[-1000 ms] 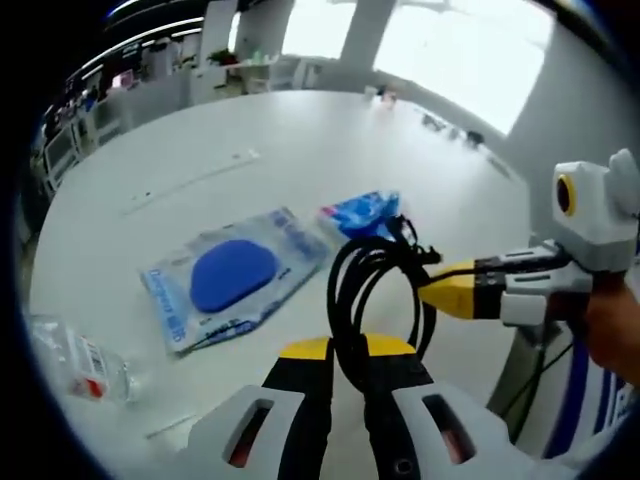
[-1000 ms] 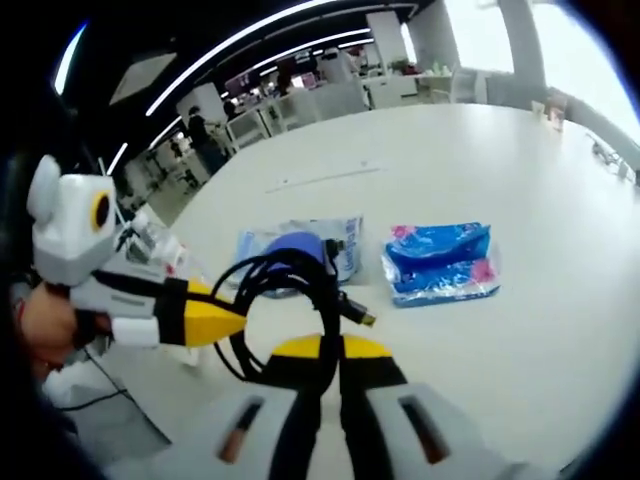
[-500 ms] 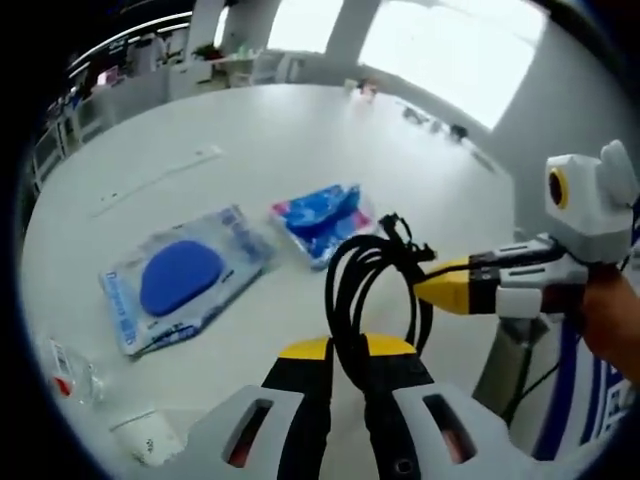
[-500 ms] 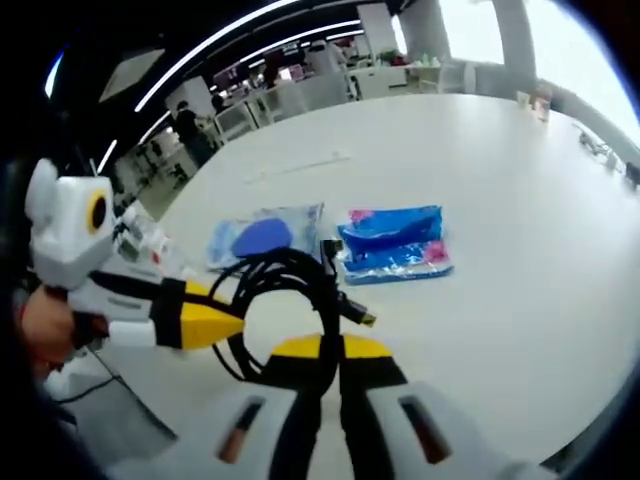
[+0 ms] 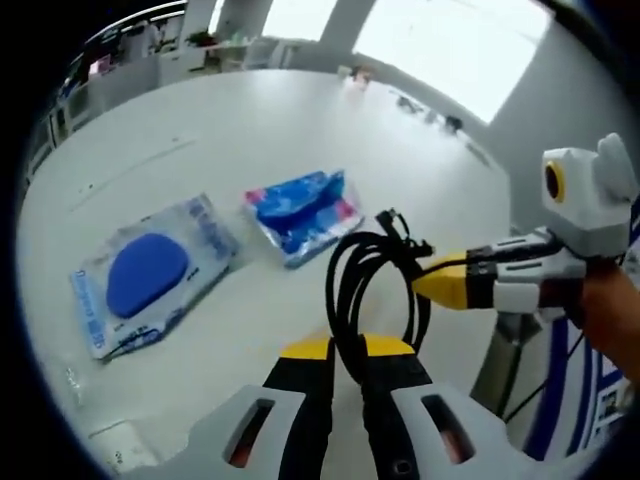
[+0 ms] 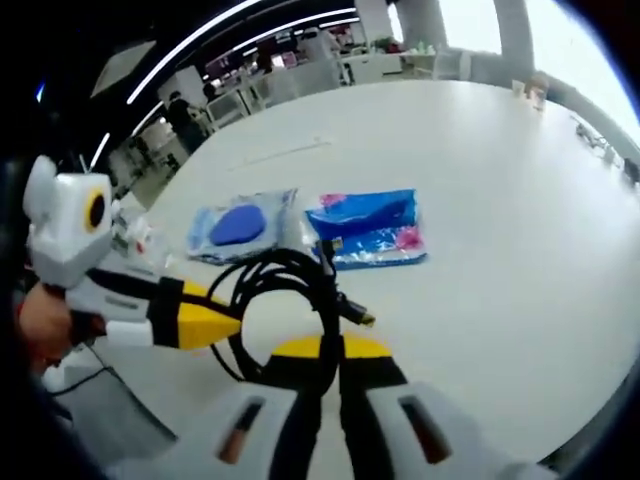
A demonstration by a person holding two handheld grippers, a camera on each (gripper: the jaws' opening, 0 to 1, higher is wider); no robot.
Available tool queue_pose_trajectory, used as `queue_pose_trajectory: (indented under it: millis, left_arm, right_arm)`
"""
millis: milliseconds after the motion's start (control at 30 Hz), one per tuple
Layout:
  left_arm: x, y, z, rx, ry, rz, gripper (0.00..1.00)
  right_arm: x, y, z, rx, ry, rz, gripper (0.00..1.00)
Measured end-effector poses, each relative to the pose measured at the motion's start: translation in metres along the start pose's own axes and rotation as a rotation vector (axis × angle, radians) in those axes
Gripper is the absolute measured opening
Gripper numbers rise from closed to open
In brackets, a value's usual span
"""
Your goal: Arrange the tabletop items into an orderly group along one side of the table until the central work area is clear of visible clutter.
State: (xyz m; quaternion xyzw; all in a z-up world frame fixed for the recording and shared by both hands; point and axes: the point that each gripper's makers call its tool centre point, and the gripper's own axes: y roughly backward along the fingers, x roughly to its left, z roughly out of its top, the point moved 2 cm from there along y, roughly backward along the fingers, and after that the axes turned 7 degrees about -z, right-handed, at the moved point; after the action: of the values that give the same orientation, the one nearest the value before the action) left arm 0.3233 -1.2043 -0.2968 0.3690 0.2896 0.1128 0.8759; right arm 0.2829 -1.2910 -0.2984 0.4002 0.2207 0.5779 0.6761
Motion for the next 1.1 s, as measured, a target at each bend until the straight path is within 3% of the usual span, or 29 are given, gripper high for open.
queue_pose_trajectory:
  millis: [400, 800, 1100]
  left_arm:
    - [0.015, -0.028, -0.011, 0.057, 0.055, 0.017, 0.04]
    - [0.022, -0.040, -0.017, 0.093, 0.103, 0.017, 0.05]
    - [0.023, -0.044, -0.020, 0.103, 0.111, 0.018, 0.06]
  right_arm:
    - [-0.009, -0.025, -0.007, 0.076, 0.026, -0.005, 0.01]
    - [-0.014, -0.040, -0.013, 0.133, 0.053, -0.006, 0.02]
    - [-0.017, -0.045, -0.017, 0.140, 0.045, -0.004, 0.02]
